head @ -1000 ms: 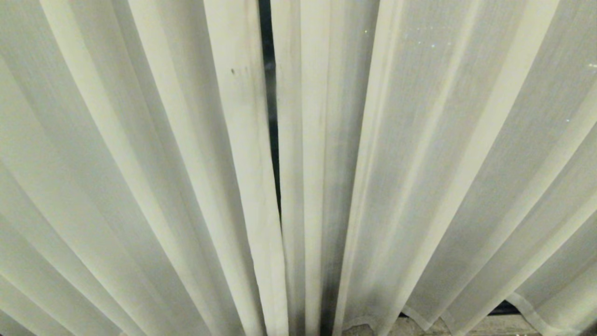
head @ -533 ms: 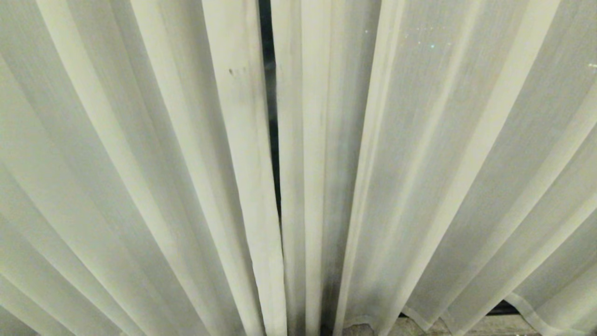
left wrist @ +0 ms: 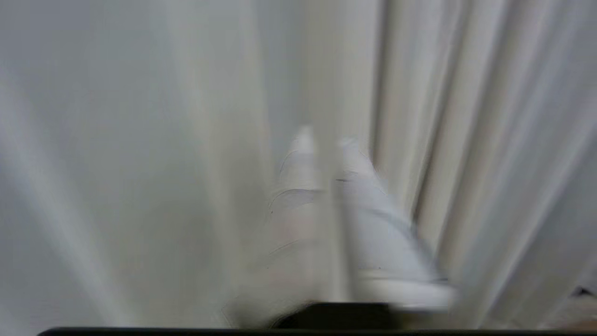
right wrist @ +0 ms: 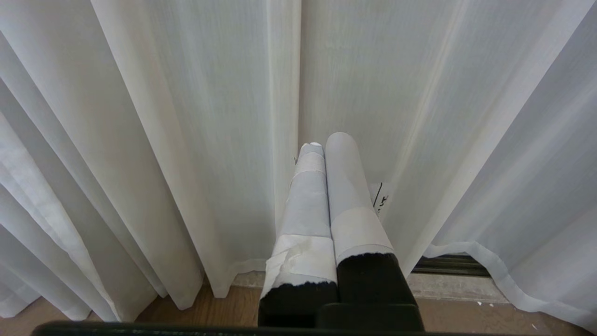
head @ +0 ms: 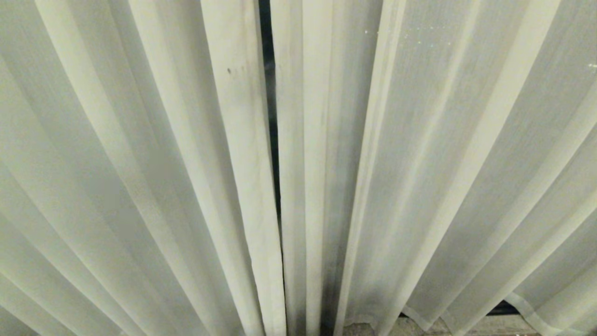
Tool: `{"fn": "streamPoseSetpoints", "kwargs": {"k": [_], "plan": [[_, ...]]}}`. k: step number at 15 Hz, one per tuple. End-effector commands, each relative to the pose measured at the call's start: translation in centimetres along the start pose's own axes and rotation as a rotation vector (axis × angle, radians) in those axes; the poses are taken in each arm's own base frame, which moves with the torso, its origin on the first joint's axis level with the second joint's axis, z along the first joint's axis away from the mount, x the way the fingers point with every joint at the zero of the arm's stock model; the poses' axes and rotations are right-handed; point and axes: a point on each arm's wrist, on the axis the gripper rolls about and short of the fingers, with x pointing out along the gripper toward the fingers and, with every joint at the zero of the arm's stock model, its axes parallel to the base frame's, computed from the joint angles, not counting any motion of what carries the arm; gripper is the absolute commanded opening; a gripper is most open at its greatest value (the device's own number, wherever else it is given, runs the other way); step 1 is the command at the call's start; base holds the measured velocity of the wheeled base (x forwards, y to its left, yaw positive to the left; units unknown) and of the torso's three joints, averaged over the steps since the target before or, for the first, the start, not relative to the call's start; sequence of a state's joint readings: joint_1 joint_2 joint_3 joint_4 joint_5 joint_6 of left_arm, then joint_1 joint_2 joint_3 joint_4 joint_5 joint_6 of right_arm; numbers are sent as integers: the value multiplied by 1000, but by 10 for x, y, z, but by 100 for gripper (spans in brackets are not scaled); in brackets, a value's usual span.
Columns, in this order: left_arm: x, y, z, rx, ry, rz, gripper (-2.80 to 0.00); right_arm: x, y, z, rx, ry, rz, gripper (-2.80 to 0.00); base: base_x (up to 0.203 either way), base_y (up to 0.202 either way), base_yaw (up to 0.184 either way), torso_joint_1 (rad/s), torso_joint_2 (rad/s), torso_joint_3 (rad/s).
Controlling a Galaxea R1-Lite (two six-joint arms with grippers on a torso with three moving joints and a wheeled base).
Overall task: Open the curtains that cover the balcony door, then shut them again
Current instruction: Pull the inner curtains open on both sides
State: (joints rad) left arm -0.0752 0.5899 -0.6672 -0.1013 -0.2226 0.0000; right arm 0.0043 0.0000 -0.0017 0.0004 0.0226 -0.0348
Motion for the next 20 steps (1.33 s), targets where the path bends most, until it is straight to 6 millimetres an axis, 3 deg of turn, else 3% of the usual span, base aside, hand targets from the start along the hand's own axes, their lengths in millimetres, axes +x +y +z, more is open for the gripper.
{"fn": "streamPoseSetpoints", "kwargs": {"k": [1,5,10,13,16,20], "plan": [[43,6,19,-21,52,-89,0,0,0,0,0,1,1,-280,0,0,0,0,0,0],[87,-1,39,-44,65,-235,0,0,0,0,0,2,1,-280,0,0,0,0,0,0],[129,-21,38,-62,115,-386,0,0,0,0,0,1,1,-280,0,0,0,0,0,0],[166,-33,33,-59,91,-354,0,0,0,0,0,3,1,-280,0,0,0,0,0,0],[206,-48,29,-28,47,-211,0,0,0,0,0,1,1,-280,0,0,0,0,0,0],[242,-56,46,-20,-42,-163,0,0,0,0,0,1,1,-280,0,0,0,0,0,0]]}}
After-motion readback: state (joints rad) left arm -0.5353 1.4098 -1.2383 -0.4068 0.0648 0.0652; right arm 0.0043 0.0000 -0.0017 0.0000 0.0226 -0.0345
